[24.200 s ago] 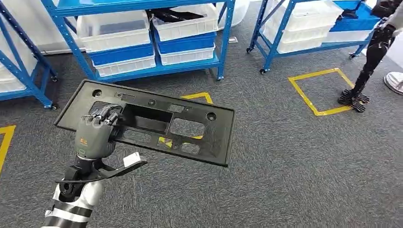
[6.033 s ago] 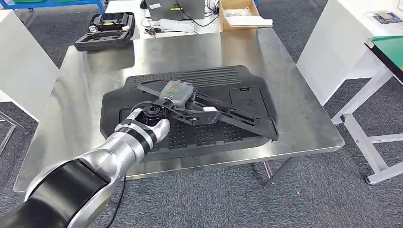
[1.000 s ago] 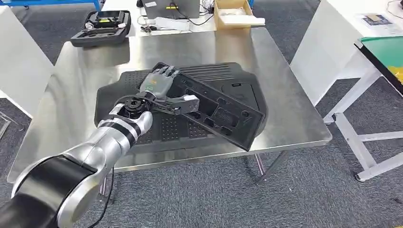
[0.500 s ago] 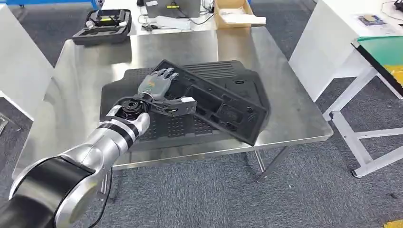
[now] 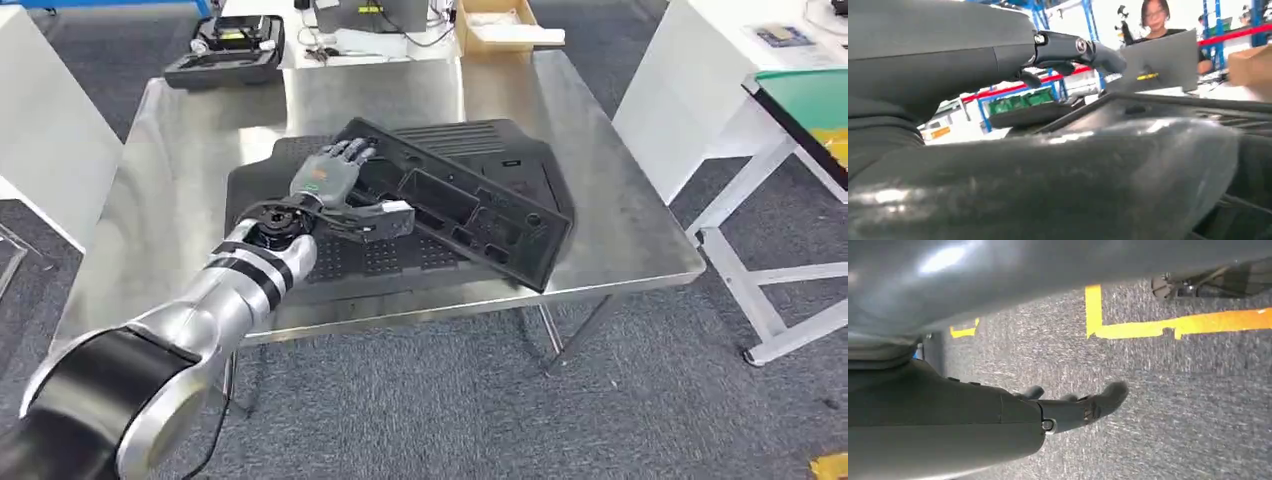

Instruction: Take the parts from the cabinet and place them on the table.

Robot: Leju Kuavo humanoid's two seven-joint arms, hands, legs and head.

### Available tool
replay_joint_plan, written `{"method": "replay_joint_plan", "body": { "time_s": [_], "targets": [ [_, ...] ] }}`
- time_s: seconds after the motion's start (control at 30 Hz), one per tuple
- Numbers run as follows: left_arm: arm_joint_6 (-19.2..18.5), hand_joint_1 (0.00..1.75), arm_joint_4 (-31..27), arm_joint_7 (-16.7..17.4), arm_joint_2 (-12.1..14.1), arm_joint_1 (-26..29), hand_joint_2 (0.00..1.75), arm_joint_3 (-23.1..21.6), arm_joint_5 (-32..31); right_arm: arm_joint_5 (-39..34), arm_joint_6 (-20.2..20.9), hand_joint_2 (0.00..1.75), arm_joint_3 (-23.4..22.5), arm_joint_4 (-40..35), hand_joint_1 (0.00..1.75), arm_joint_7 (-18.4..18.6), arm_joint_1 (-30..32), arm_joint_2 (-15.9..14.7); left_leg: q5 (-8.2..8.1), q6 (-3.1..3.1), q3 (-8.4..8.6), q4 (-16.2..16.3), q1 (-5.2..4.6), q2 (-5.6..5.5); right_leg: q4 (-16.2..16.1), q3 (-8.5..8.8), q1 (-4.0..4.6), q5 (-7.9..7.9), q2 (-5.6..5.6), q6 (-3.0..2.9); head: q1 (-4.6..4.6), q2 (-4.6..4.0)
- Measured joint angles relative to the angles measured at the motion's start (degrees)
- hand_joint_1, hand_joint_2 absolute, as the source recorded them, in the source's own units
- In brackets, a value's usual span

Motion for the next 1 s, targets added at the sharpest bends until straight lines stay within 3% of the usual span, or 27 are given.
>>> {"method": "replay_joint_plan", "body": {
  "time_s": [0.03,0.07,0.1,0.13,0.17,0.2,0.23,0.27,0.3,0.33,0.37,0.4,0.43,0.47,0.53,0.6,0.63,0.87,1.0],
  "targets": [
    [0.02,0.0,0.0,0.0,0.02,-0.02,0.0,0.09,0.0,0.02,0.0,0.0,0.0,0.0,0.0,0.0,0.01,-0.02,0.3,-0.4,0.04,-0.28,-0.05,0.03,-0.39,-0.04,-0.04,0.4,0.05,-0.36,0.04,0.0],
    [0.06,0.0,-0.04,-0.02,0.09,-0.03,0.0,0.33,0.0,0.04,0.0,0.0,-0.02,0.0,0.0,0.02,0.04,0.09,0.01,-0.6,-0.3,0.08,0.02,0.1,-1.42,0.27,-1.68,1.17,0.0,-0.65,-0.11,0.0],
    [0.09,0.0,-0.04,-0.15,0.2,-0.08,0.0,0.59,0.09,0.11,0.0,0.0,-0.02,0.0,0.0,0.0,0.1,0.07,-1.61,-0.88,-0.88,1.53,-0.14,0.13,-1.72,0.28,-1.36,1.44,-0.01,-0.84,-0.04,0.0],
    [0.13,0.0,-0.04,-0.42,0.28,-0.1,0.0,0.68,0.33,0.18,0.0,0.0,-0.02,0.0,0.0,0.0,0.05,0.04,-4.12,-1.19,-2.29,5.01,0.03,0.11,-1.7,0.15,-1.41,1.58,-0.06,-1.28,-0.22,0.0],
    [0.22,0.0,-0.02,-0.66,0.48,0.03,0.0,0.88,0.42,0.18,0.0,0.0,-0.02,0.0,0.0,0.0,0.06,0.09,-6.56,-1.51,-4.14,9.69,0.19,0.12,-1.69,0.05,-1.41,1.63,-0.05,-1.33,-0.11,0.0],
    [0.48,0.0,-0.02,-0.88,0.57,0.32,0.0,1.07,0.44,0.24,0.0,0.0,-0.02,0.02,0.0,0.0,0.11,0.09,-8.42,-1.81,-5.95,14.03,0.29,0.12,-1.68,-0.07,-1.4,1.7,-0.06,-1.42,-0.09,0.0],
    [0.88,0.0,-0.02,-1.05,0.66,0.64,0.0,1.16,0.44,0.33,0.02,0.0,-0.04,0.02,0.0,0.0,0.16,0.11,-9.17,-2.08,-7.03,16.82,0.43,0.13,-1.65,-0.12,-1.41,1.75,-0.06,-1.35,-0.13,0.0],
    [1.25,0.0,-0.02,-1.16,0.72,0.95,0.0,1.2,0.35,0.35,0.02,0.0,-0.04,0.02,0.0,0.0,0.2,0.13,-8.58,-2.29,-6.74,16.76,0.67,0.19,-1.61,-0.12,-1.53,1.78,-0.05,-1.28,-0.13,0.0],
    [1.38,0.0,0.0,-1.25,0.72,1.04,0.0,1.29,0.24,0.42,0.04,0.0,-0.07,0.02,0.0,0.0,0.25,0.15,-6.94,-2.58,-5.22,14.3,0.97,0.33,-1.51,-0.12,-1.65,1.78,-0.02,-1.24,-0.15,0.0],
    [1.48,0.0,0.0,-1.36,0.79,0.98,0.0,1.4,0.02,0.48,0.04,0.0,-0.09,0.02,0.0,0.0,0.27,0.18,-4.59,-2.85,-2.59,9.73,1.28,0.44,-1.32,-0.13,-1.85,1.77,0.0,-1.17,-0.13,0.0],
    [1.7,0.0,0.0,-1.38,0.87,0.81,0.0,1.46,-0.11,0.5,0.07,0.0,-0.13,0.02,0.0,0.0,0.27,0.18,-2.53,-3.21,0.17,4.84,1.61,0.43,-0.92,-0.2,-1.94,1.52,0.05,-0.71,-0.13,0.0],
    [1.84,0.0,0.0,-1.38,0.98,0.53,0.0,1.51,-0.18,0.52,0.07,0.0,-0.24,0.02,0.0,0.0,0.24,0.11,-2.47,-3.47,1.69,1.91,1.92,0.32,-0.44,-0.6,-1.7,1.3,0.04,-0.21,-0.26,0.0],
    [1.99,0.0,-0.02,-1.38,0.94,0.35,0.0,1.6,-0.26,0.63,0.07,0.0,-0.37,0.02,0.0,0.0,0.1,0.09,-3.04,-2.88,1.99,0.89,1.49,-0.07,0.4,-1.28,-1.29,1.09,0.09,0.21,-0.39,0.0],
    [2.21,0.0,-0.09,-1.38,0.9,0.48,0.0,1.66,-0.33,0.72,0.04,0.0,-0.42,0.02,0.0,0.0,0.09,0.09,-2.58,-2.18,1.66,0.83,1.62,0.0,0.29,-1.68,-1.37,1.3,0.09,0.49,0.15,0.0],
    [2.56,0.0,-0.09,-1.4,0.94,0.64,0.0,1.92,-0.46,0.85,0.04,0.0,-0.48,0.02,0.0,0.0,0.1,0.07,-2.28,-1.73,1.26,0.73,1.56,-0.05,0.07,-1.84,-1.42,1.59,0.08,-0.49,0.15,0.0],
    [3.04,0.0,-0.09,-1.38,0.96,0.63,0.0,2.06,-0.7,1.01,0.04,0.0,-0.68,0.02,0.0,0.02,0.13,0.07,-2.14,-1.49,1.03,0.74,1.47,-0.28,-0.36,-1.78,-1.4,1.87,0.06,-0.83,0.28,0.0],
    [3.24,0.0,-0.09,-1.29,0.96,0.64,0.0,2.19,-0.79,1.03,0.04,0.0,-0.81,0.02,0.0,0.04,0.1,0.09,-2.09,-1.38,0.97,0.74,1.41,-0.31,-0.52,-1.75,-1.4,1.97,0.05,-0.68,0.31,0.0],
    [4.35,0.0,-0.09,-0.37,1.07,0.67,0.0,2.82,-0.94,1.36,0.04,0.0,-0.98,0.02,0.0,0.2,0.1,0.37,-2.03,-0.31,0.59,0.92,0.39,-0.23,-1.1,-1.86,-2.14,2.64,0.03,1.6,0.24,0.0],
    [4.44,0.0,-0.09,-0.35,1.11,0.65,0.0,2.84,-0.94,1.36,0.04,0.0,-1.01,0.02,0.0,0.2,0.06,0.57,-1.85,0.4,0.55,0.87,0.04,-0.22,-1.43,-1.81,-2.41,2.97,0.03,2.51,0.22,0.0]
  ]
}}
